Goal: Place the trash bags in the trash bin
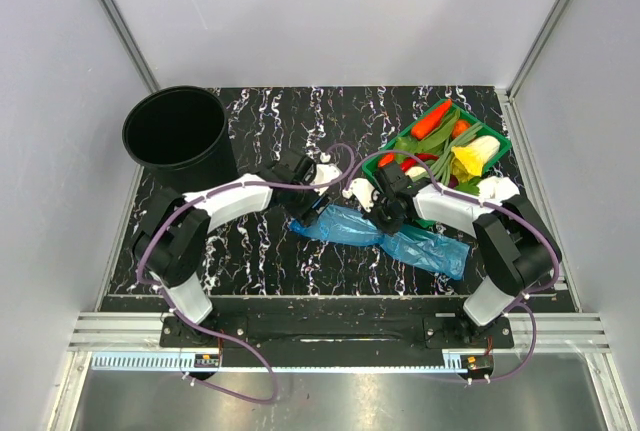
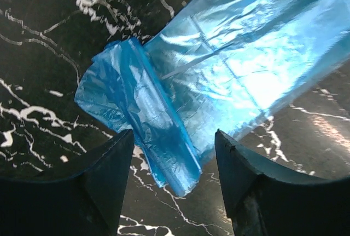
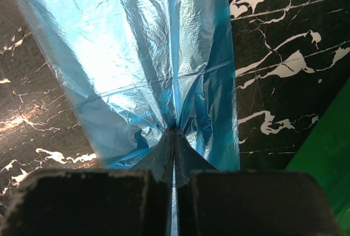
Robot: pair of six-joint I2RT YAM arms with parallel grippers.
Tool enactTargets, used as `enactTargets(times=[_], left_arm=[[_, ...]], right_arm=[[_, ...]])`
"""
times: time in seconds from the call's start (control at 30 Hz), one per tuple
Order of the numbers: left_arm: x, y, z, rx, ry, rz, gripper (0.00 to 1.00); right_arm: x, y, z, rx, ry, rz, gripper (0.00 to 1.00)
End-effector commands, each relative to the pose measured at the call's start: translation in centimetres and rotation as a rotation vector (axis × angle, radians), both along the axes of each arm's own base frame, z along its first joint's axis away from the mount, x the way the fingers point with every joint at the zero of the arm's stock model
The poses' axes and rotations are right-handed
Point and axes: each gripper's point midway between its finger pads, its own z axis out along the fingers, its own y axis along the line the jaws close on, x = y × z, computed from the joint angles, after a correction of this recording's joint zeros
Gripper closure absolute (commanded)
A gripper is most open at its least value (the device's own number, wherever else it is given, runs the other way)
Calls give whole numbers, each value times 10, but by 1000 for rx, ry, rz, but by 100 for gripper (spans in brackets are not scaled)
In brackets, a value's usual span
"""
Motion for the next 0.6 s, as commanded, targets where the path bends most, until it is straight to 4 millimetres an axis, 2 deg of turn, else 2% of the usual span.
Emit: enactTargets(times=[0.0,0.17,0.33,0.57], left_arm=[[27,17,-10,94,-133,123,34],[36,24,-12,162,-202,141,34],[33,27,-25,236,-191,137,34],[43,39,-24,307,-246,193,34]], right_arm=[[-29,-40,-32,-183,112,-26,100],[-34,-45,-31,-196,122,-25,100],[-37,-47,-30,-203,133,-26,100],[-40,-51,-30,-219,135,-31,100]])
